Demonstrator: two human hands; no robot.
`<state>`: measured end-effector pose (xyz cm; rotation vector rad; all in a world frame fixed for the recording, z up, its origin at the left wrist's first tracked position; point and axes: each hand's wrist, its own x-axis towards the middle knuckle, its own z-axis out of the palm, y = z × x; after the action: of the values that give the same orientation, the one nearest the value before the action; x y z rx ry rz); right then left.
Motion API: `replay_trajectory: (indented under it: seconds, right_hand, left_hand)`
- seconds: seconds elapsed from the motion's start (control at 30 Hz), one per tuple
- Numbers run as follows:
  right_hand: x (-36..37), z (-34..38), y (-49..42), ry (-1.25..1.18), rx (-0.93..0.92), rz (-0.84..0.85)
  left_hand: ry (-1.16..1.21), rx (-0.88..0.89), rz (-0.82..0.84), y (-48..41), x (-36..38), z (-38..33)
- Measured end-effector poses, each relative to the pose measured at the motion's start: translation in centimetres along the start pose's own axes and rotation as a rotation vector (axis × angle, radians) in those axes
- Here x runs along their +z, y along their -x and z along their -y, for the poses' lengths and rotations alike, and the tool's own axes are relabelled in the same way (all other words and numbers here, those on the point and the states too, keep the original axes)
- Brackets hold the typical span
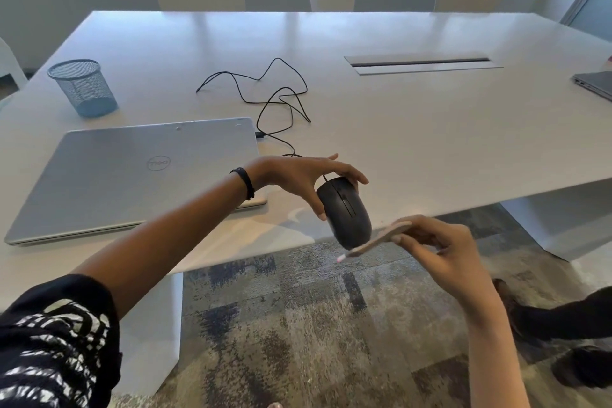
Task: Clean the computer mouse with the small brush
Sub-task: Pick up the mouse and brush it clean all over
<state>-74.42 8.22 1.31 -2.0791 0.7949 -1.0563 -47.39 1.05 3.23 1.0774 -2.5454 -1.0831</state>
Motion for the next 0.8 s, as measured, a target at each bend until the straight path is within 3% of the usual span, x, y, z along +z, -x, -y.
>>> replay_trajectory:
  seconds: [0.23,0.4,0.57,0.67,0.8]
  right_hand:
    - [-0.8,-0.9,0.6,-0.258,0.016,-0.247]
    - [-1.9,-0.4,0.3,-0.105,0.033,-0.063]
    - [-1.1,0.8,-0.3,-0.139,-0.091,-0.189]
    - [-0.6,1.2,-0.8,-0.043,-0.129,-0.148]
    - [-1.7,0.6,-0.2,-0.019,-0.025,-0.068]
  left_hand:
    - [-0.004,-0.014,0.019,-0.1,0.1,-0.5]
    - [0.004,-0.022,0.002,-0.1,0.3,-0.7]
    - [0.001,-0.035,0.012,-0.3,0.3,-0.9]
    - [-0.011,-0.039,0.023,-0.4,0.4,-0.9]
    - [-0.018,-0.038,0.022,-0.4,0.4,-0.8]
